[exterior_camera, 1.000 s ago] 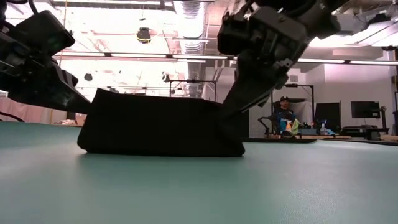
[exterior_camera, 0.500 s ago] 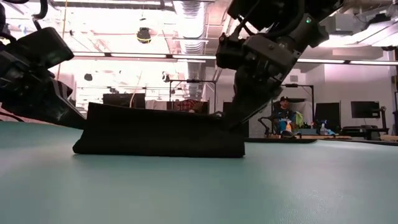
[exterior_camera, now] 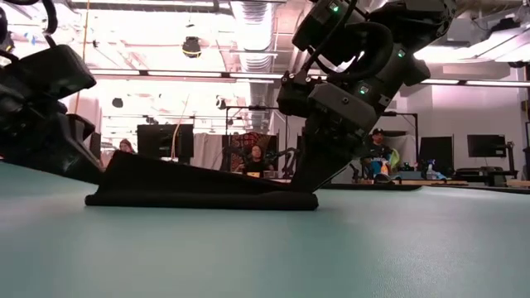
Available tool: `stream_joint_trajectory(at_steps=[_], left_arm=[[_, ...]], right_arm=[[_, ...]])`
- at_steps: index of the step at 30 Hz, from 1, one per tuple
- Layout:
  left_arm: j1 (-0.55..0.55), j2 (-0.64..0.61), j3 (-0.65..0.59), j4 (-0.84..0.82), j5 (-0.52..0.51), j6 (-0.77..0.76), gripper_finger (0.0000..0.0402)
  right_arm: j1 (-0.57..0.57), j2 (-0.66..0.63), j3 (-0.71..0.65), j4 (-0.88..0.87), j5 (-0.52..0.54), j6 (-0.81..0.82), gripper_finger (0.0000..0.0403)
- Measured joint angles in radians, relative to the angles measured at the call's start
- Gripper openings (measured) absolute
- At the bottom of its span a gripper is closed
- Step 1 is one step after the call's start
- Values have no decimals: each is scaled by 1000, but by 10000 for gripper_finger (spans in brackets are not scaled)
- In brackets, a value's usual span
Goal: Roll towel
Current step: Roll the black towel
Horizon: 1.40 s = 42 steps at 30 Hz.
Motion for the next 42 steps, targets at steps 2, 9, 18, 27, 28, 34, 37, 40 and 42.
stream_joint_trajectory(at_steps=[2, 9, 18, 27, 28, 34, 37, 40, 42], left_arm=[[0, 0, 0, -27, 10, -6, 0], [0, 0, 0, -149, -5, -50, 0], [-59, -1, 58, 3, -157, 224, 0], [-4, 2, 3, 165, -131, 398, 0], [5, 2, -14, 190, -129, 407, 0], [53, 2, -100, 353, -47, 429, 0], [65, 2, -109, 368, -28, 429, 0], [73, 2, -109, 381, -4, 452, 0], [81, 2, -109, 402, 6, 473, 0]], right_arm=[[0, 0, 0, 0, 0, 0, 13], [0, 1, -1, 0, 0, 0, 13], [0, 2, -1, -1, 0, 0, 13], [0, 3, -2, 3, 0, -9, 13], [0, 3, -2, 5, 0, -9, 13], [0, 3, -2, 8, 0, -11, 13], [0, 3, -2, 10, 0, -11, 13], [0, 3, -2, 10, 0, -11, 13], [0, 3, -2, 11, 0, -11, 13]])
